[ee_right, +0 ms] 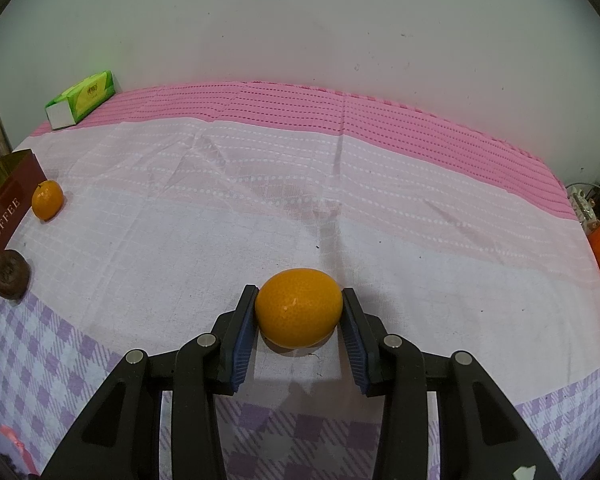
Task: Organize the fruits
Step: 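Carry the green pear into the gold tray and open left gripper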
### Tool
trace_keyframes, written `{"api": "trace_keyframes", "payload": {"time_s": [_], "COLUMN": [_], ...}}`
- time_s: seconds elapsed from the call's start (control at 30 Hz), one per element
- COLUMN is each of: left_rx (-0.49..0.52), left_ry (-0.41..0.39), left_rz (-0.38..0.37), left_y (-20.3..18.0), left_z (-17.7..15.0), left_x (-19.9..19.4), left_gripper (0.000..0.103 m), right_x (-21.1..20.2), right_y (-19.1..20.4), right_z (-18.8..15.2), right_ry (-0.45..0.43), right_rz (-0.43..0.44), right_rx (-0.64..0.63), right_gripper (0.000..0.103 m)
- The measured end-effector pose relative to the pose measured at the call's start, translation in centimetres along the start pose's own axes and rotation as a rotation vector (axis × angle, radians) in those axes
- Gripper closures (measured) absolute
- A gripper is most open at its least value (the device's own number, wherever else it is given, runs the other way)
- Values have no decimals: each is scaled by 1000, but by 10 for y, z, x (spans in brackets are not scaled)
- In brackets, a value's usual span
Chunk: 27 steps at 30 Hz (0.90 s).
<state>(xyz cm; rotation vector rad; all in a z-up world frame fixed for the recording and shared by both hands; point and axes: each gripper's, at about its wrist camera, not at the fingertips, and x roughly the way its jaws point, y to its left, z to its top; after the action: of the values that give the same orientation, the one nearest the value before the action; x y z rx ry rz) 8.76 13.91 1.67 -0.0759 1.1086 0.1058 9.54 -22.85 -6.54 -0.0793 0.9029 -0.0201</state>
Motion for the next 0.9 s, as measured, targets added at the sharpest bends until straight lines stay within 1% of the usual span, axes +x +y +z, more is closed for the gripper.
{"api": "trace_keyframes", "payload": {"time_s": [0.43,0.9], "left_rx": [16,19], "left_ry": [18,64], "left_rz": [-10,-9], "left_y": [1,7], "left_z": [-10,-23], "left_x": [1,12], "left_gripper": [28,22], "right_x": [-2,-5], "right_y": [-1,2], "right_z": [0,2], "right_ry": [-1,9], "right_rz": [-8,-17], "right_rx": [4,1], "right_gripper": [66,66]}}
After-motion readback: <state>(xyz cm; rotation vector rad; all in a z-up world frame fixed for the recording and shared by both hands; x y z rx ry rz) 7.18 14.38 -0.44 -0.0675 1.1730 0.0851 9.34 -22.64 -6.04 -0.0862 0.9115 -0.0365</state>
